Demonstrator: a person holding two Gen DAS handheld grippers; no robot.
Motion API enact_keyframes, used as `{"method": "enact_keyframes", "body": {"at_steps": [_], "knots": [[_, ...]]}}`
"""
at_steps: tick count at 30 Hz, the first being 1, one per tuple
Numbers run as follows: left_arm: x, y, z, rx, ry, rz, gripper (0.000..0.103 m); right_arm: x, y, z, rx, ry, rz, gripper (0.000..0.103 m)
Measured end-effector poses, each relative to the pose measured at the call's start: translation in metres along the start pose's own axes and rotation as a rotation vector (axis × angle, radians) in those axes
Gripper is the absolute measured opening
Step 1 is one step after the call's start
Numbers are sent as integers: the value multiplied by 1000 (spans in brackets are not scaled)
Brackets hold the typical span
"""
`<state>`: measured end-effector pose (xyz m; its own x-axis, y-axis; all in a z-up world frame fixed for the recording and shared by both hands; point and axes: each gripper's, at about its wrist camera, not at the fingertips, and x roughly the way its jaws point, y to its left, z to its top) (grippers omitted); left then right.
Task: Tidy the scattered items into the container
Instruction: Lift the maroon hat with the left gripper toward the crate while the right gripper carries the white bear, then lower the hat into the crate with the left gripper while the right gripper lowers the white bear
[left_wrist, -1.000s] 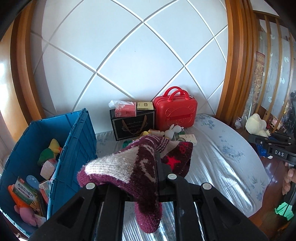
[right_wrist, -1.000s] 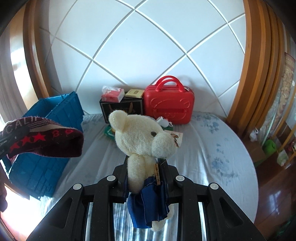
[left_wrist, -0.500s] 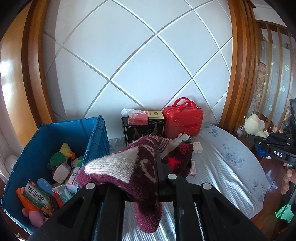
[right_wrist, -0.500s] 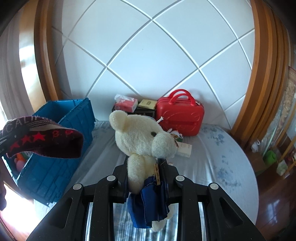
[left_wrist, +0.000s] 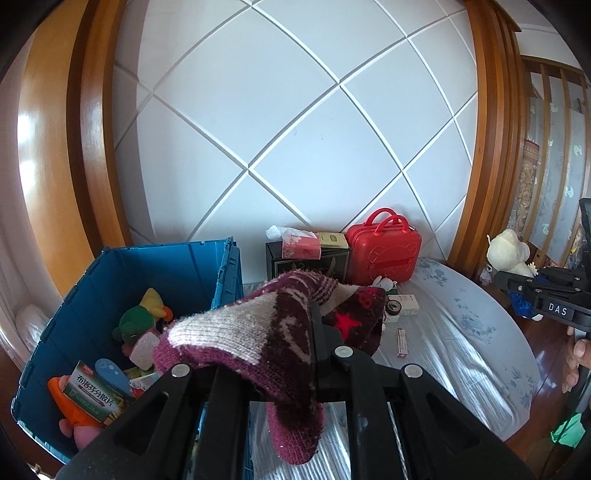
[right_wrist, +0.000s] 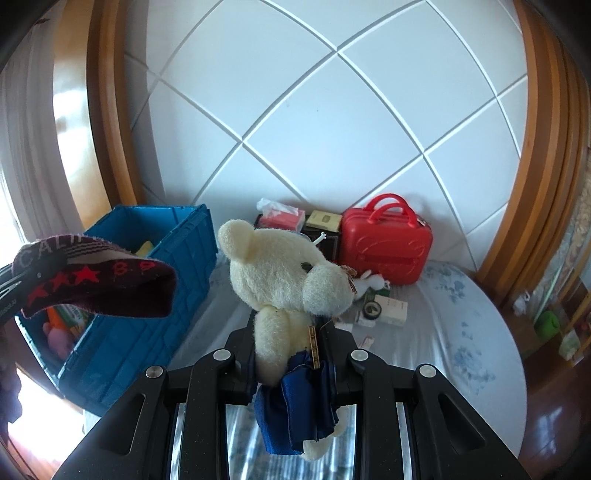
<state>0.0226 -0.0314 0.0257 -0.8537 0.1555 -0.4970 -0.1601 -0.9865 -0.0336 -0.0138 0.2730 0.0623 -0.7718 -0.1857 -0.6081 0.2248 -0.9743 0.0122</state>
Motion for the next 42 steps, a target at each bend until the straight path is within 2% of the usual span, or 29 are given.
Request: {"method": "enact_keyframes", "body": {"at_steps": [14, 28, 42], "knots": [[-18, 62, 9, -27, -39, 46, 9, 20, 61, 23, -32, 0, 79, 26], [-40, 140, 22, -75, -105, 93, 9, 41, 144, 54, -99, -13, 131, 26], [-40, 215, 16, -114, -90, 161, 9, 78, 246, 76, -178, 6, 237, 26]]}}
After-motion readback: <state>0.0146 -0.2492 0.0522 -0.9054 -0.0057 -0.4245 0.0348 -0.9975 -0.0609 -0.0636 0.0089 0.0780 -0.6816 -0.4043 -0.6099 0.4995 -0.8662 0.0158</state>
